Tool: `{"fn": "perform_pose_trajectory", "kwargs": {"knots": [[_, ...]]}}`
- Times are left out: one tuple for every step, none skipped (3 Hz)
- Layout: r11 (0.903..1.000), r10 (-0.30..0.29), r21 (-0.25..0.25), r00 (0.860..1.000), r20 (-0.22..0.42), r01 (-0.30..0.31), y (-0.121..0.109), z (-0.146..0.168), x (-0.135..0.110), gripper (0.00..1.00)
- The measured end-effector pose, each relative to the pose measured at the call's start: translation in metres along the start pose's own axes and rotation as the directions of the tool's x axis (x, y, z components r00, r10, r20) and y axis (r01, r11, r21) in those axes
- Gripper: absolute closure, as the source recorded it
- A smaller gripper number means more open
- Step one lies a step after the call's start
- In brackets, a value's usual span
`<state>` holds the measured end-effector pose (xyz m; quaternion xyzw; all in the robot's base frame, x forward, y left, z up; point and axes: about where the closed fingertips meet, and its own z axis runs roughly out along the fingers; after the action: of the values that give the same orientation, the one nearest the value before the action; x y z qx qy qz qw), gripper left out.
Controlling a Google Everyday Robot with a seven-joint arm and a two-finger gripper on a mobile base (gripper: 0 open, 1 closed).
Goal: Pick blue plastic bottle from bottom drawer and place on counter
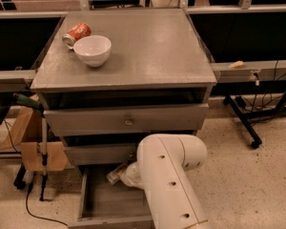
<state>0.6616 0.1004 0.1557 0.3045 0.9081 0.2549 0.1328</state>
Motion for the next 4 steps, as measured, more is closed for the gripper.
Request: {"fn": "perform_pose_trajectory", "kwargs": {"knots": [[1.0000,0.000,0.000,1.000,0.000,0.000,0.003,-0.004,0.000,0.82],[1.0000,0.000,0.000,1.000,0.000,0.000,0.006,-0.010,-0.001,0.58],[0.9999,0.007,0.008,1.000,-0.012,-0.007,-0.004,-0.010,0.002,0.35],[0.9998,0.006,0.017,1.000,-0.026,-0.006,-0.014,-0.009,0.004,0.11]]}}
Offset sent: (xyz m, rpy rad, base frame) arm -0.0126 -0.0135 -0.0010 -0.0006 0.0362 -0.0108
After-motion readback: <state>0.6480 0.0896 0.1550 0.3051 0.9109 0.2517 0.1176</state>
